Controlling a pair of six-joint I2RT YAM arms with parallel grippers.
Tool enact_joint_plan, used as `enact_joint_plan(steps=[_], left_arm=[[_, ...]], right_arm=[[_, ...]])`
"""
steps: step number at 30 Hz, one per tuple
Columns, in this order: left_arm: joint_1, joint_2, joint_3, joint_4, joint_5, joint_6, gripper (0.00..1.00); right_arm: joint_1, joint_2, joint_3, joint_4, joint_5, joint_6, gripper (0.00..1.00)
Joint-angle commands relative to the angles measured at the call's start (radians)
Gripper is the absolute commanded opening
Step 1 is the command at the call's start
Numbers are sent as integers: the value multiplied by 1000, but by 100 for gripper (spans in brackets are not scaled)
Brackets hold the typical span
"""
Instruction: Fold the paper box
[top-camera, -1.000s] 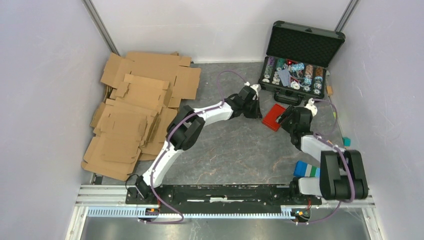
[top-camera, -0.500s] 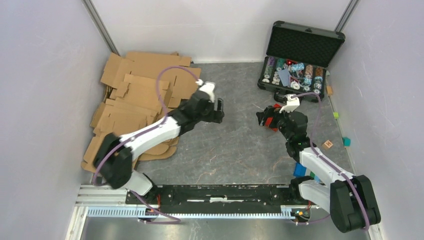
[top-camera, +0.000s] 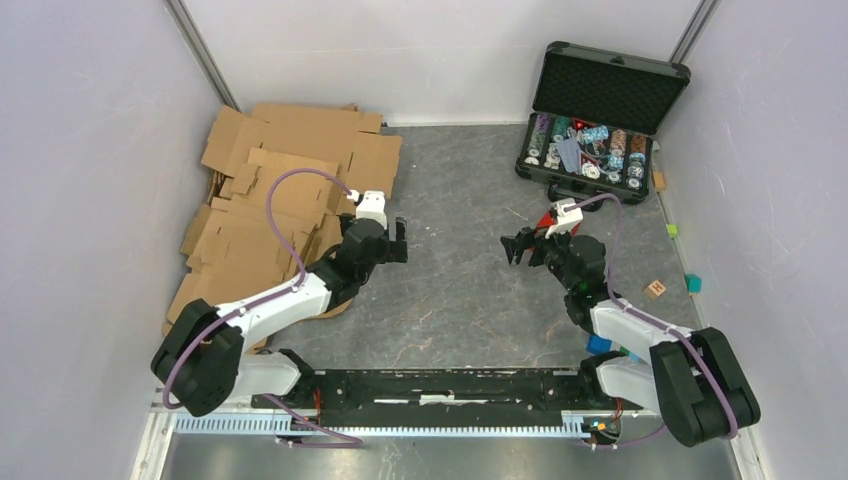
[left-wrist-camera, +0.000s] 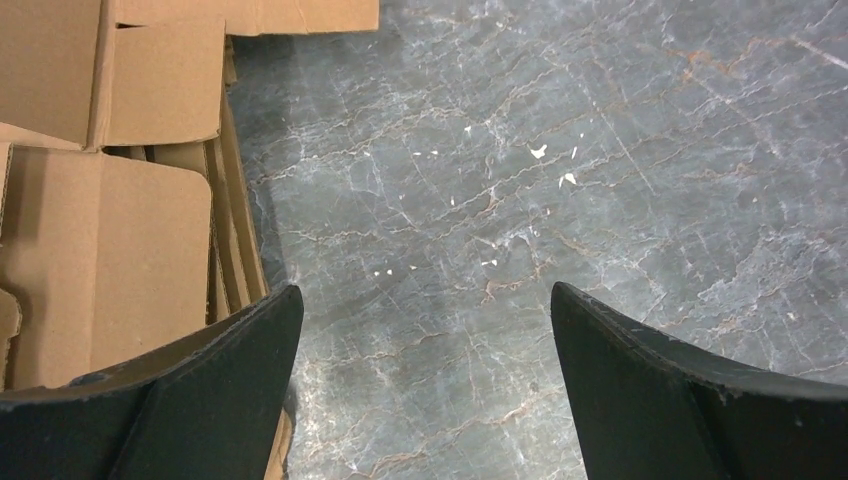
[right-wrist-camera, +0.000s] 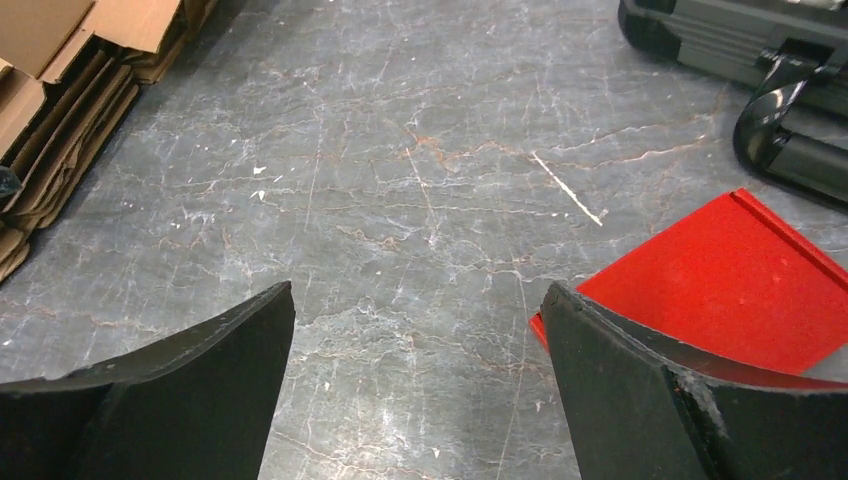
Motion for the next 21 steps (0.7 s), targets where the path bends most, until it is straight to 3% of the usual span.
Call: enact_joint_plan(steps=[1, 3, 5, 12, 17, 21], left_arm=[[0, -64, -70, 236, -55, 19, 100], [0, -75, -84, 262, -60, 33, 100], [-1, -85, -93, 273, -156, 58, 100], [-2, -195, -270, 522, -239, 242, 100], [22, -132, -252, 574, -388, 370, 100], [112, -81, -275, 662, -381, 436, 100]], right_arm=[[7, -34, -47, 165, 70, -30, 98], [7, -31, -58, 174, 78, -25, 98], [7, -49, -53, 133, 93, -45, 98], [7, -155, -153, 191, 367, -146, 98], [5, -145, -243, 326, 455, -356, 98], [-86, -84, -261, 381, 498, -371, 98]])
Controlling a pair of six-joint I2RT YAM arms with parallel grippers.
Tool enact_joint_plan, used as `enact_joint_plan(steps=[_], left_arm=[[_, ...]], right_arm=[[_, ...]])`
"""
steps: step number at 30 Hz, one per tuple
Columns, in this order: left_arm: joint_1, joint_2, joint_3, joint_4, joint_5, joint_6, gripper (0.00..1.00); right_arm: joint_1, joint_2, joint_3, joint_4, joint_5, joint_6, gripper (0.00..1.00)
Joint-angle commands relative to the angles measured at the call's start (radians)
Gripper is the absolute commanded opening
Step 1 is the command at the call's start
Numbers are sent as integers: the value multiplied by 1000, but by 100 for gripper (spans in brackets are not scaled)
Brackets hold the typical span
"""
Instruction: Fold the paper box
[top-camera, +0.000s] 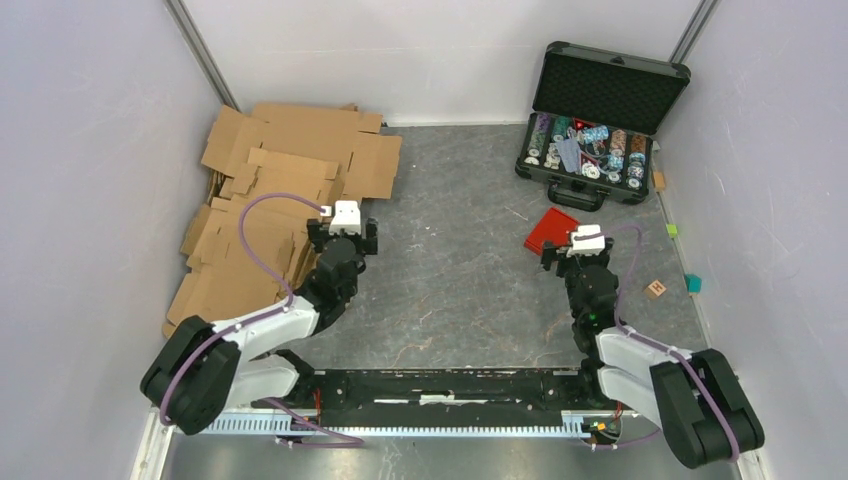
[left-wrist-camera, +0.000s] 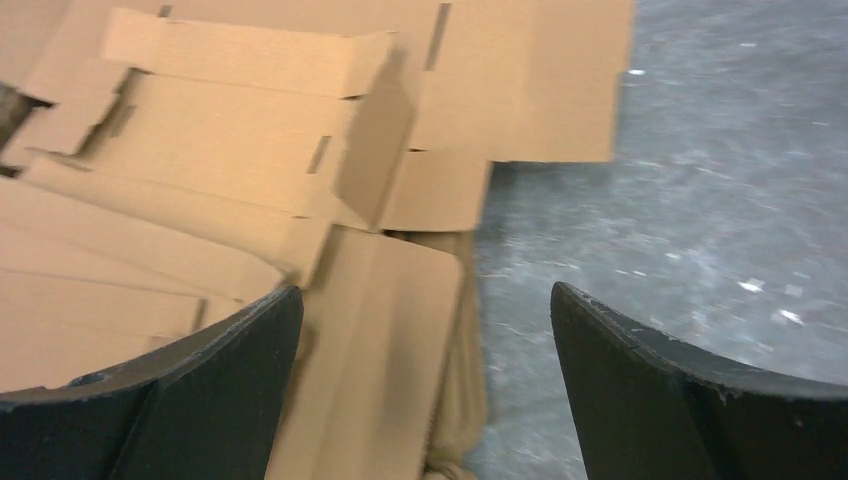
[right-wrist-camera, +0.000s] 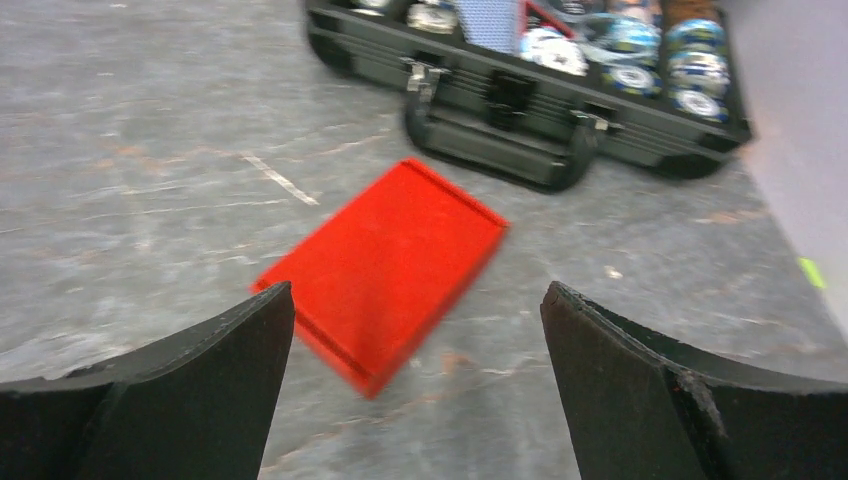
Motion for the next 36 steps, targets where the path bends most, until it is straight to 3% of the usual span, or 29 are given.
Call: enact_joint_plan(steps=[1, 3, 6, 10, 13, 17, 20, 23, 24, 27, 36], left_arm=[[95, 44, -32, 196, -43, 146, 100], [154, 94, -96, 380, 16, 179, 100], [208, 86, -62, 284, 43, 172, 100], [278, 224, -102, 448, 111, 182, 99], [285, 267, -54, 354, 194, 198, 96], [286, 272, -109, 463, 176, 191, 95], [289, 282, -134, 530, 181, 193, 97], [296, 282, -124, 504, 186, 182, 98], [301, 287, -108, 485, 178, 173, 98], [315, 289, -91, 447, 181, 157, 97], [364, 288, -116, 493, 189, 96, 96]], right_arm=[[-95, 63, -36, 186, 57, -95, 98], [-119, 95, -40, 229, 44, -108, 98], [-128, 111, -16, 207, 67, -144, 98], [-128, 100, -43, 244, 71, -176, 98], [-127, 91, -87, 286, 90, -180, 98], [-126, 51, -193, 383, 75, -177, 98], [-120, 190, -219, 537, 87, -182, 97], [-80, 367, -265, 823, 185, -209, 98], [-78, 389, -257, 829, 207, -206, 98], [-80, 355, -161, 575, 242, -174, 98], [-93, 365, -164, 605, 229, -170, 98]])
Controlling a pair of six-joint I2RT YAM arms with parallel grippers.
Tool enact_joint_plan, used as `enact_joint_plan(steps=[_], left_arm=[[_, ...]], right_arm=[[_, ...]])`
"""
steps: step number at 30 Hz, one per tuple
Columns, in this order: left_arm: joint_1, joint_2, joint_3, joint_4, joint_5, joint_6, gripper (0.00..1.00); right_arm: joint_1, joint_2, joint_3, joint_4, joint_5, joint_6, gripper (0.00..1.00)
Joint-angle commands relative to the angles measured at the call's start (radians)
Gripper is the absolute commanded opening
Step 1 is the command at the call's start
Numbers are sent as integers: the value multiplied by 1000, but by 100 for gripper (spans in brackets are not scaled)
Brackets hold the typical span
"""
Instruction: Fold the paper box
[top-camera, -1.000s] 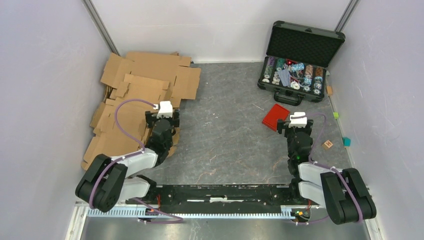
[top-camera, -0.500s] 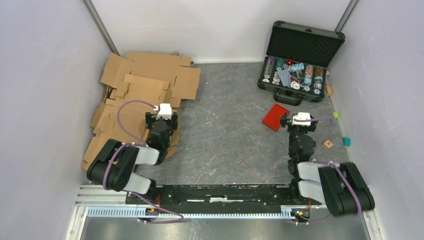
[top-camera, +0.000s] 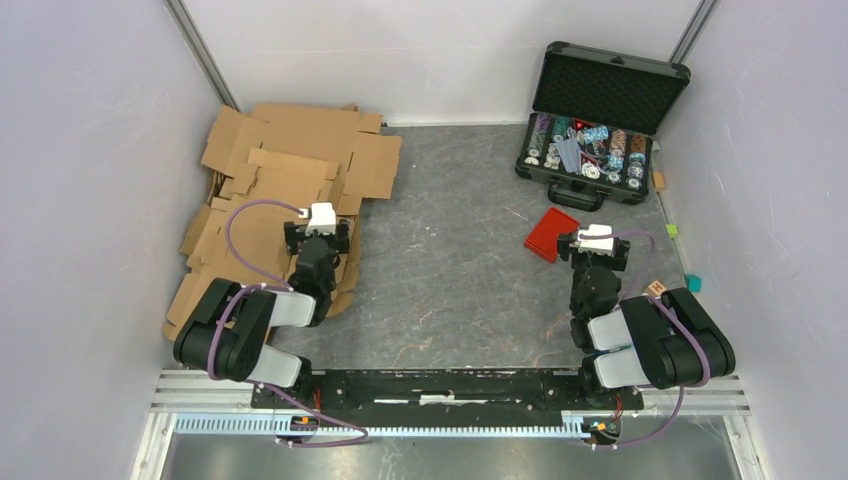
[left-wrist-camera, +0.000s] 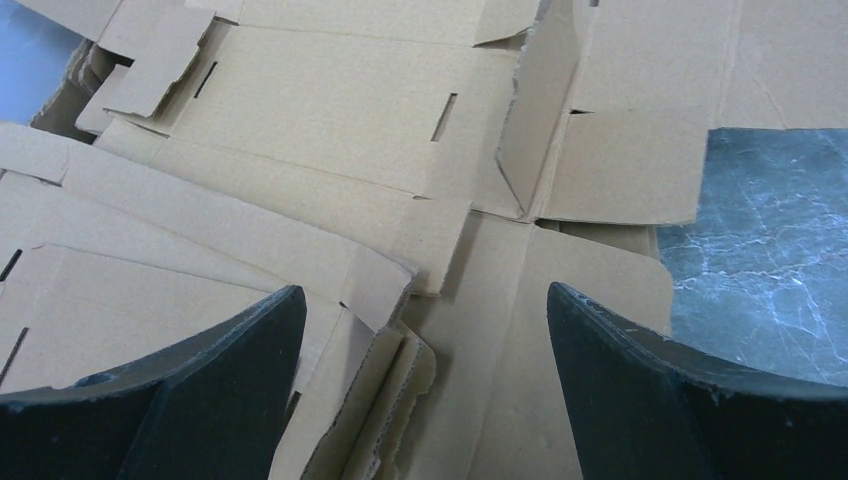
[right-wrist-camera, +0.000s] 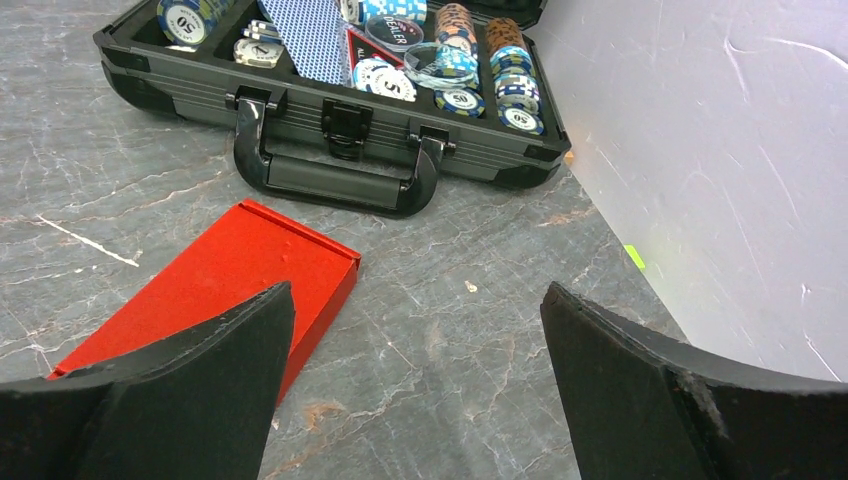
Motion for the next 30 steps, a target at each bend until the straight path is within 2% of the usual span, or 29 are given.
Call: enact_joint_plan(steps=[1, 4, 9, 11, 12, 13, 14, 15, 16, 17, 19, 21, 30], left_arm=[[65, 2, 23, 18, 48, -73, 95], [134, 12, 108, -154, 193, -108, 92], [148, 14, 112, -164, 227, -115, 97], [150, 8, 76, -105, 272, -100, 97], [163, 7, 33, -46, 352, -96, 97], [186, 47, -14, 100, 376, -101, 96], [186, 52, -17, 107, 382, -97, 97], [187, 24, 7, 11, 383, -99, 95], [186, 23, 12, 3, 353, -110, 96], [185, 42, 1, 58, 303, -123, 100], [184, 30, 15, 10, 271, -135, 100], [187, 39, 8, 50, 269, -134, 100], [186, 40, 17, 29, 273, -134, 100]], right_arm=[[-3, -10, -137, 83, 21, 7, 98], [-3, -10, -139, 83, 22, 6, 98], [-3, -10, -138, 81, 21, 6, 98], [-4, -9, -138, 82, 21, 7, 98], [-4, -11, -138, 80, 20, 8, 98], [-3, -10, -138, 80, 21, 8, 98], [-4, -10, -138, 78, 20, 8, 98], [-4, -9, -138, 80, 20, 8, 98], [-4, -11, -137, 77, 20, 8, 98], [-3, -10, -137, 78, 19, 8, 98], [-3, -10, -136, 78, 20, 8, 98], [-4, -10, -138, 78, 20, 8, 98], [-3, -10, -137, 79, 20, 8, 98]])
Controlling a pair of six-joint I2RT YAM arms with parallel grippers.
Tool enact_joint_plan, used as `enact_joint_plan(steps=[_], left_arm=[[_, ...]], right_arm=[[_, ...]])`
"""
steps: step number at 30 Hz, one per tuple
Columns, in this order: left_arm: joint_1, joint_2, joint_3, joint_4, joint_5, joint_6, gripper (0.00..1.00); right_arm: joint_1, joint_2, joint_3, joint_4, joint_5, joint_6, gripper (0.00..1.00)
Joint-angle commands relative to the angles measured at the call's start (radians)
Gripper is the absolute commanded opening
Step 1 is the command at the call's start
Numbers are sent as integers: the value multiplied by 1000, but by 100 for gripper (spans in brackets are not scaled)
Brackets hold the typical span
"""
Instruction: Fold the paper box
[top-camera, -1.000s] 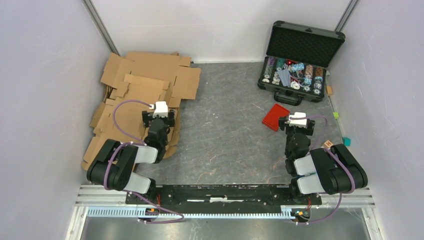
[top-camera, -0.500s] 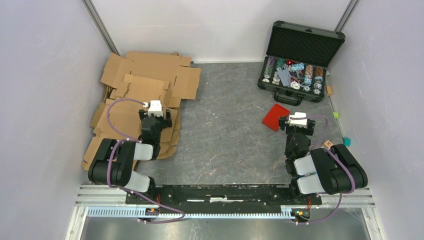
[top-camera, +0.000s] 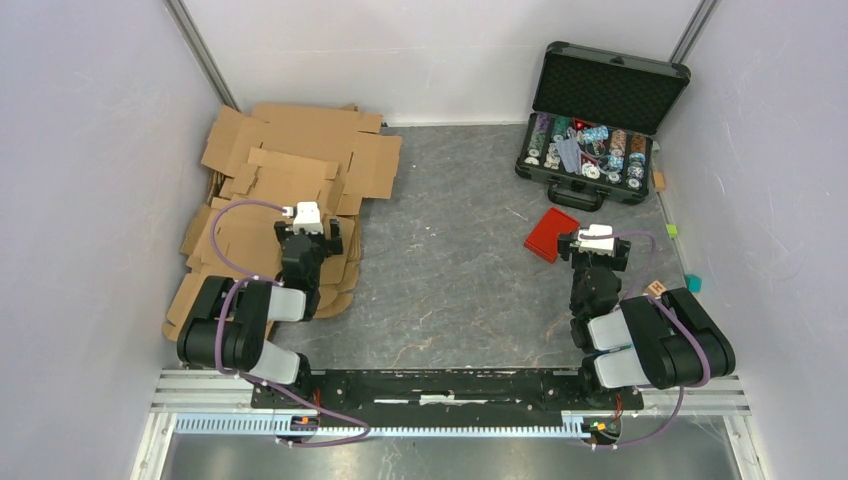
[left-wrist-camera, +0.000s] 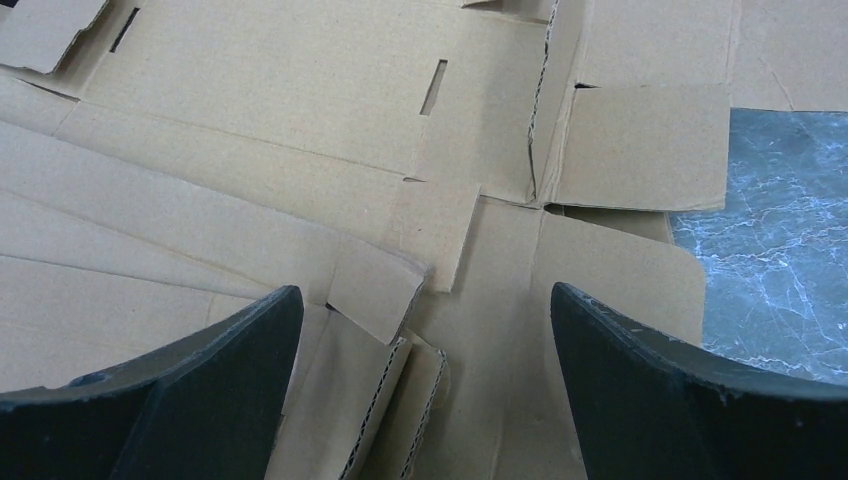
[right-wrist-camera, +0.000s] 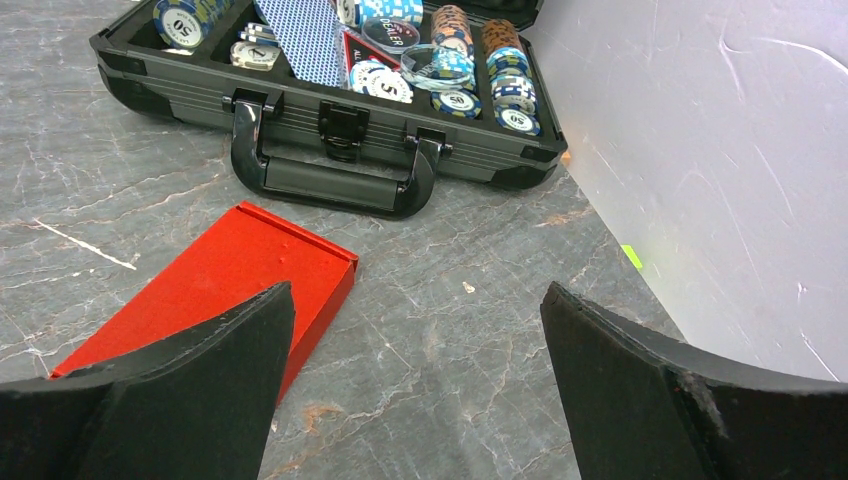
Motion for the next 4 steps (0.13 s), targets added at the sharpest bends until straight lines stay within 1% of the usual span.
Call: enact_joint_plan(steps=[1, 4], left_arm=[[4, 7, 16, 51, -15, -31, 100], [5, 5, 16, 50, -15, -32, 100]], right_arm=[[-2, -8, -136, 72, 12, 8, 98], [-2, -9, -137, 73, 13, 8, 98]])
